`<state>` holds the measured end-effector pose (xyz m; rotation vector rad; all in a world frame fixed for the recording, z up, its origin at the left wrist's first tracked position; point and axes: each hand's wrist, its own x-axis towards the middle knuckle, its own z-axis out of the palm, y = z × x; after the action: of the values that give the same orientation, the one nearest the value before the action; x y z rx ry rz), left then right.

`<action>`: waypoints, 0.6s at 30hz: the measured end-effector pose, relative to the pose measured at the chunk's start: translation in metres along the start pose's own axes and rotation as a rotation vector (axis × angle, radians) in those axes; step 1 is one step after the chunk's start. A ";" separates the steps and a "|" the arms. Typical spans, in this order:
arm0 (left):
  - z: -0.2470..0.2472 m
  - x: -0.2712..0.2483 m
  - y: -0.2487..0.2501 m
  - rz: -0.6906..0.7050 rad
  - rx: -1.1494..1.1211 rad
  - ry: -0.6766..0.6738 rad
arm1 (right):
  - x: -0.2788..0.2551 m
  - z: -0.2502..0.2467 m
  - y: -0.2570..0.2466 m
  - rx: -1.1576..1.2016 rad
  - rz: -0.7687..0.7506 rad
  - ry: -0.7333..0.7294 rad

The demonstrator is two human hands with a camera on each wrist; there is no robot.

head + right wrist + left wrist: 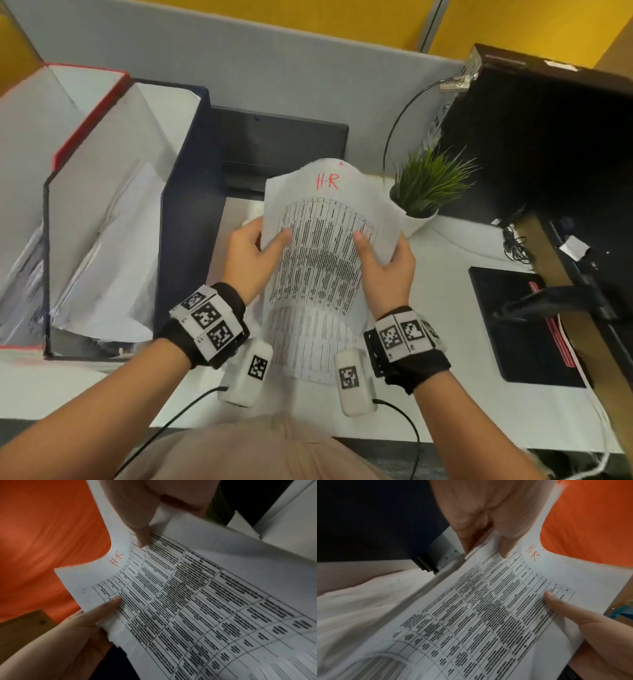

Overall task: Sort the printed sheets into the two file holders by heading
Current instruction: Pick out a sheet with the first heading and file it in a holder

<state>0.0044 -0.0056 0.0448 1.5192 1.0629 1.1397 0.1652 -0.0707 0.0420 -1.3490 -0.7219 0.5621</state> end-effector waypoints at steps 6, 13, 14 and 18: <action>-0.004 0.002 0.007 0.021 -0.119 0.029 | 0.003 -0.003 0.000 0.109 -0.008 0.028; 0.002 -0.020 -0.035 -0.200 -0.001 0.022 | -0.023 0.002 0.038 -0.072 0.099 -0.058; 0.001 -0.020 -0.035 -0.205 -0.001 0.042 | -0.022 0.004 0.036 -0.075 0.101 -0.059; -0.014 -0.005 -0.001 -0.129 0.021 0.098 | -0.007 0.013 0.010 0.000 0.035 -0.060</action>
<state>-0.0103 -0.0080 0.0445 1.4011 1.2251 1.1253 0.1514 -0.0662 0.0322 -1.3517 -0.7480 0.6321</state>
